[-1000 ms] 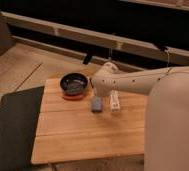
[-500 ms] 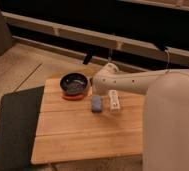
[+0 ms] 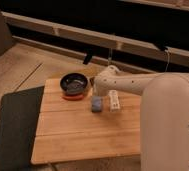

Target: Place the white sponge in the ceramic cup

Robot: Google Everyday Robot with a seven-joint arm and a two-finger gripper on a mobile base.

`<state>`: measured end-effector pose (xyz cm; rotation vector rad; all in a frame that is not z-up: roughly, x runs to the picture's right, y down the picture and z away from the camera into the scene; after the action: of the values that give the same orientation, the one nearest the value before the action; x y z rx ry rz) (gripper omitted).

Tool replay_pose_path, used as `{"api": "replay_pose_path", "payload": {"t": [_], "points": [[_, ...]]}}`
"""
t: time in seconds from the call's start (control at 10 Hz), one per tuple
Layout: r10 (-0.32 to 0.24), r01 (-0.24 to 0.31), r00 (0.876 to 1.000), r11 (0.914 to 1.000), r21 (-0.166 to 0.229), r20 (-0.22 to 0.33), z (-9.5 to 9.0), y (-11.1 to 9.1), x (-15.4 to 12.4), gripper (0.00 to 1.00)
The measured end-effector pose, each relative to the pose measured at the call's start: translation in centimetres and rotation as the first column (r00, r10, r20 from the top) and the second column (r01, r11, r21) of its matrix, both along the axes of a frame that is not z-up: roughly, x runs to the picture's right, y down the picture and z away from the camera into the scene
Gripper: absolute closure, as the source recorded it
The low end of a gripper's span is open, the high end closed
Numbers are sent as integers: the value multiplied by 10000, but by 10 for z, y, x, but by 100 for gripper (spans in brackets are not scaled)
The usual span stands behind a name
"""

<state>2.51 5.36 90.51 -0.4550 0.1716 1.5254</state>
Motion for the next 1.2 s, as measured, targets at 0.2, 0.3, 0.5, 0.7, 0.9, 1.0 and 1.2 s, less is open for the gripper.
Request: {"api": "replay_pose_path", "payload": {"t": [0.2,0.3,0.5,0.7,0.9,1.0,1.2], "points": [[-123,124,9999,9996,-249,39,9,7,0,35],[-154,153,9999,9990,-411,-8,16,11,3,35],[-215,210,9997,9978,-621,-73,23,15,7,35],[-256,244,9996,9958,-886,-126,32,21,11,35],[-267,259,9996,9944,-1027,-69,37,23,10,35],[-311,311,9995,9937,-1075,15,40,23,6,42],[-381,396,9991,9939,-1032,161,41,20,1,59]]}}
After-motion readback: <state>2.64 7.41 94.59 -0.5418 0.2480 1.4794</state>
